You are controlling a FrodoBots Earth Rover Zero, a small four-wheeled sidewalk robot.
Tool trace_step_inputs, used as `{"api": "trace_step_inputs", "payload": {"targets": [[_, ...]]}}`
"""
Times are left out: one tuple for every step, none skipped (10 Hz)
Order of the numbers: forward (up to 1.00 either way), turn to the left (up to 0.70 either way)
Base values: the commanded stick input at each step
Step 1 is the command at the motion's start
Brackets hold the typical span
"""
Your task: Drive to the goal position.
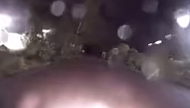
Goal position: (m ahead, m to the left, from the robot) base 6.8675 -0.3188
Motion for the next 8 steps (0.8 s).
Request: {"api": "trace_step_inputs", "payload": {"targets": [[0.5,0.0],[0.5,0.0],[0.5,0.0],[0.5,0.04],[0.5,0.0],[0.5,0.0],[0.5,0.0],[0.5,0.0]]}}
